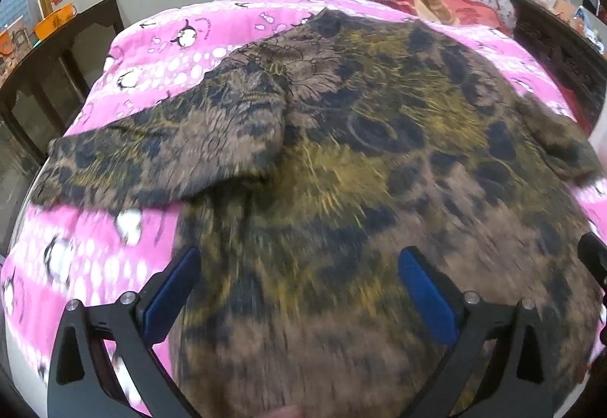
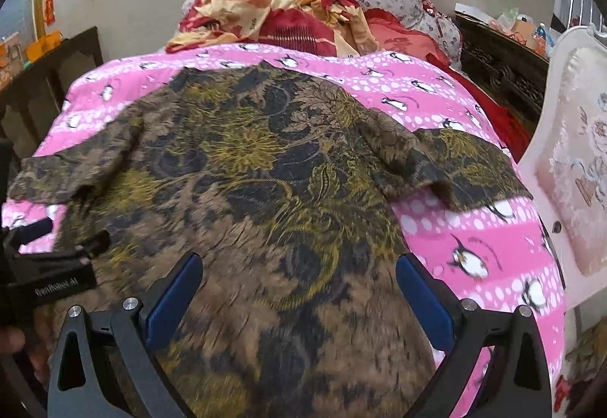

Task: Fold small clothes

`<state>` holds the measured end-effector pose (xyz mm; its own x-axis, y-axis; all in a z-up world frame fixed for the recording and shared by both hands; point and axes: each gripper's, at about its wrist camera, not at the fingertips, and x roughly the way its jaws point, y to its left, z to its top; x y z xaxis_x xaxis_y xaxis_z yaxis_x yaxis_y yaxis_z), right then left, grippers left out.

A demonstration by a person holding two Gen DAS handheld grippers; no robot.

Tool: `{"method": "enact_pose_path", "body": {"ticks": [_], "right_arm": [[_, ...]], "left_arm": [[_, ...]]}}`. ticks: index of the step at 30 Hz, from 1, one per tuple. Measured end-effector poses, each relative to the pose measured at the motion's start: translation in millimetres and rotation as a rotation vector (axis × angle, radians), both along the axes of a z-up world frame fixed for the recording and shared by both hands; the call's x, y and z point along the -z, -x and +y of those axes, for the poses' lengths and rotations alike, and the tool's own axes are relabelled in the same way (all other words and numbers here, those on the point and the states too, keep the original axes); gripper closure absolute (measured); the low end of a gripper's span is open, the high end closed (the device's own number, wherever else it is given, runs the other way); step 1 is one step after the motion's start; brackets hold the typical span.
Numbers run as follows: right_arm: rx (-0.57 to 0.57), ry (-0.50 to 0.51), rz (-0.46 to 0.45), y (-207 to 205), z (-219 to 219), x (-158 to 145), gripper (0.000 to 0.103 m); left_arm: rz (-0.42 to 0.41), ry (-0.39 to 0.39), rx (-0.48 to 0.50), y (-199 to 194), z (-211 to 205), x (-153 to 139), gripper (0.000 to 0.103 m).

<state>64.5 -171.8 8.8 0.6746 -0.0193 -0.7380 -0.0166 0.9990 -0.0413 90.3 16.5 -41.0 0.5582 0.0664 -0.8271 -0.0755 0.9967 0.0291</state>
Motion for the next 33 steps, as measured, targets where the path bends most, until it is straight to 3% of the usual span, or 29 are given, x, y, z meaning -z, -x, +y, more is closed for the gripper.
{"method": "enact_pose_path", "body": {"ticks": [5, 10, 33], "right_arm": [[-0.004, 0.01, 0.05, -46, 3, 33, 0.0], [-0.027, 0.042, 0.109, -52, 7, 73, 0.0], [-0.022, 0.083, 0.112, -59, 13, 78, 0.0]], "left_arm": [[0.022, -0.002, -0.018, -33, 3, 30, 0.0], [-0.036, 0.044, -0.021, -25, 9, 38, 0.0], [-0.042, 0.045, -0.022, -24, 8, 39, 0.0]]}}
